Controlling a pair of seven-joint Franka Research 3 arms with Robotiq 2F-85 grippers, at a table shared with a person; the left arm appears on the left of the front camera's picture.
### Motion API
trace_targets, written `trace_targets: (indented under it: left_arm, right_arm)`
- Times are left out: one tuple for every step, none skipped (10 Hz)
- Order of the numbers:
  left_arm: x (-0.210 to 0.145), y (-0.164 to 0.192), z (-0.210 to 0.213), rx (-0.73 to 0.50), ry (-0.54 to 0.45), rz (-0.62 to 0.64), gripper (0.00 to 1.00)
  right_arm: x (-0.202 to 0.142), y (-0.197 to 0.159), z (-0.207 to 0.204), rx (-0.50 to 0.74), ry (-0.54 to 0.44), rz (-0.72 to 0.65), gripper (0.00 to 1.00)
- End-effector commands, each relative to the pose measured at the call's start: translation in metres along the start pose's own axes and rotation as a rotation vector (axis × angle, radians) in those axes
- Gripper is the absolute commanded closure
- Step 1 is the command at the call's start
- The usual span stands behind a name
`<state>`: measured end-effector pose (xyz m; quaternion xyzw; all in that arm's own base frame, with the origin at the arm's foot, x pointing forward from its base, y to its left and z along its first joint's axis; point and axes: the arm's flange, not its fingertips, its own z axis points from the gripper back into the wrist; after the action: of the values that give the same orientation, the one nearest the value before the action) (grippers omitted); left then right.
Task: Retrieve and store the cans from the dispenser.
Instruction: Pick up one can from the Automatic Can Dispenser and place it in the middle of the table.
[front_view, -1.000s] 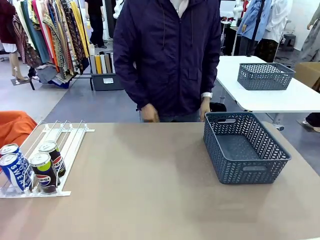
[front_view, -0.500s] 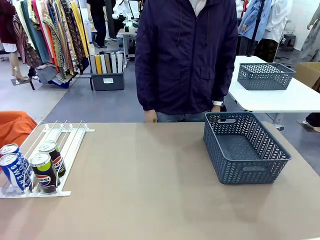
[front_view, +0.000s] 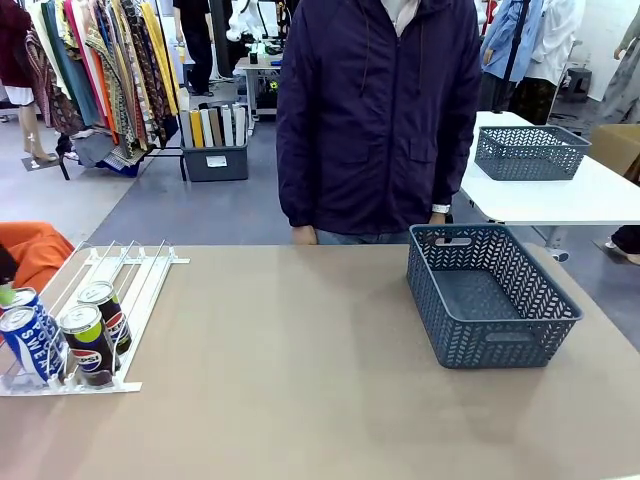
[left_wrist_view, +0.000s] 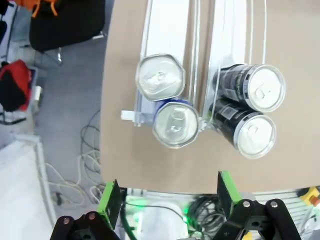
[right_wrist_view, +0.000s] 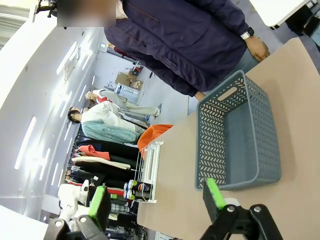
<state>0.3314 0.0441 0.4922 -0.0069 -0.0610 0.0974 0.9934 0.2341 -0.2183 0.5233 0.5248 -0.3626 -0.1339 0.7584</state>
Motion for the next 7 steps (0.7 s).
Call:
trace_targets:
  left_arm:
    - [0.016,-0.015,-0.018,-0.041,0.054,0.094,0.00]
    - [0.019,-0.017,-0.028,-0.014,0.066,0.165,0.00]
    - [0.025,-0.019,-0.037,0.033,0.048,0.263,0.00]
    - [0.030,-0.017,-0.045,0.028,0.031,0.294,0.00]
    - [0.037,-0.017,-0.055,-0.030,0.064,0.236,0.00]
    - [0.042,-0.015,-0.064,-0.019,0.095,0.242,0.00]
    - [0.044,-0.013,-0.071,-0.016,0.113,0.253,0.00]
  right_arm:
    - [0.003,0.001,-0.001,0.020,-0.016,0.028,0.00]
    - [0.003,0.001,-0.001,0.020,-0.016,0.028,0.00]
    - [0.003,0.001,-0.001,0.020,-0.016,0.028,0.00]
    - [0.003,0.001,-0.001,0.020,-0.016,0.028,0.00]
    - [0.003,0.001,-0.001,0.020,-0.016,0.028,0.00]
    - [0.003,0.001,-0.001,0.020,-0.016,0.028,0.00]
    - [0.003,0.001,-0.001,0.020,-0.016,0.028,0.00]
